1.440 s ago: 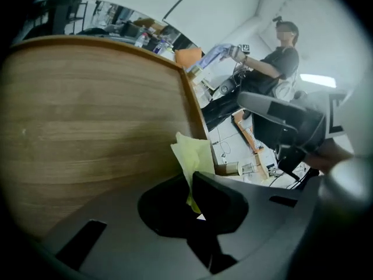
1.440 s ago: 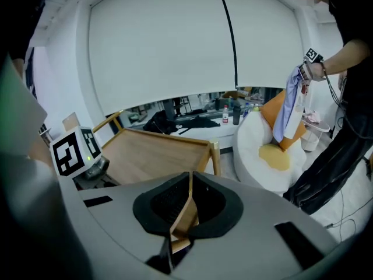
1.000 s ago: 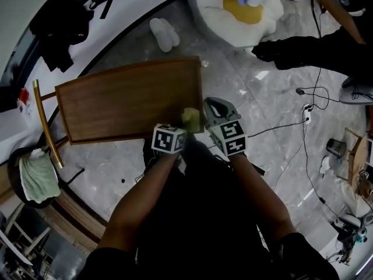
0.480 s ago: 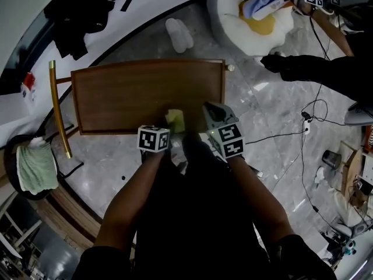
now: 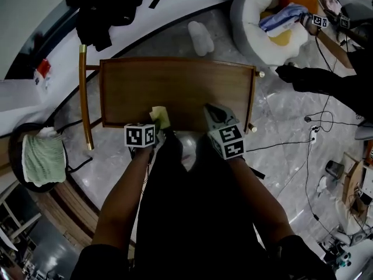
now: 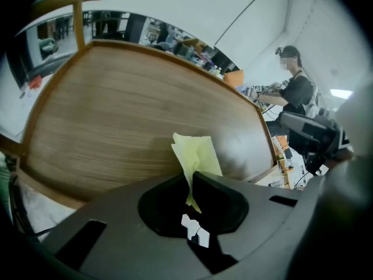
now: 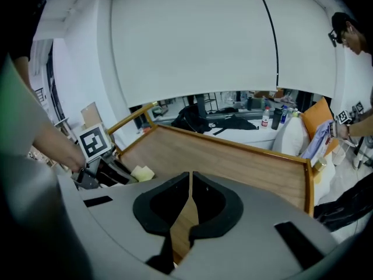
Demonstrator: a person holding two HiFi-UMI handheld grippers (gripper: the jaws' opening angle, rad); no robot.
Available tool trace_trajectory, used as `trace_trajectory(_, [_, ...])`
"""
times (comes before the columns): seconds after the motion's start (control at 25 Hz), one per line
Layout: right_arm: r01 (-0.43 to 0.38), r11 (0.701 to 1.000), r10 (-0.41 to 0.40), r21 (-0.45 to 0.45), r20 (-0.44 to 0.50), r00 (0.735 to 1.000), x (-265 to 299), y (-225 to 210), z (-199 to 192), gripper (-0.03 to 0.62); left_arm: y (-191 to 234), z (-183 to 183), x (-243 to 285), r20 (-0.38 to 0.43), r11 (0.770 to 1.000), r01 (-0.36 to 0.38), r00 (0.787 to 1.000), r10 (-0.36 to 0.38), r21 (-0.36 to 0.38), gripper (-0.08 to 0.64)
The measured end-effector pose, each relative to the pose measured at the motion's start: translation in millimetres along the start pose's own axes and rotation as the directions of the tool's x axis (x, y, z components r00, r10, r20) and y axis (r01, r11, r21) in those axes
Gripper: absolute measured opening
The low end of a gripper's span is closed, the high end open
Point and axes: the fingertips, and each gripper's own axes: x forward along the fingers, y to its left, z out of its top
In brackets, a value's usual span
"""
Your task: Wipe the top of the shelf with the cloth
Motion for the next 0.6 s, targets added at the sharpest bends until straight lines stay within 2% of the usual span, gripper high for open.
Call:
trace_trajectory(0.32, [-0.016, 0.999, 0.016, -0.032, -0.007, 1.000, 20, 39, 14, 0.029, 92, 1, -47, 0.044, 0.991, -0.097, 0.994, 0.101, -0.087, 0.026])
trace_trajectory(0.48, [-0.017, 0.999, 0.017, -0.027, -0.008, 1.000, 28, 48, 18, 0.029, 126, 0, -64, 0.076, 0.976, -0.123, 0.987, 0.138, -0.177, 0.026])
trace_trajectory(0.6, [-0.019, 0.999, 0.019, -0.030, -0.010, 1.000, 35, 53, 20, 0.029, 143, 0, -73, 0.094, 0.966, -0.154, 0.980, 0.177, -0.209, 0.026])
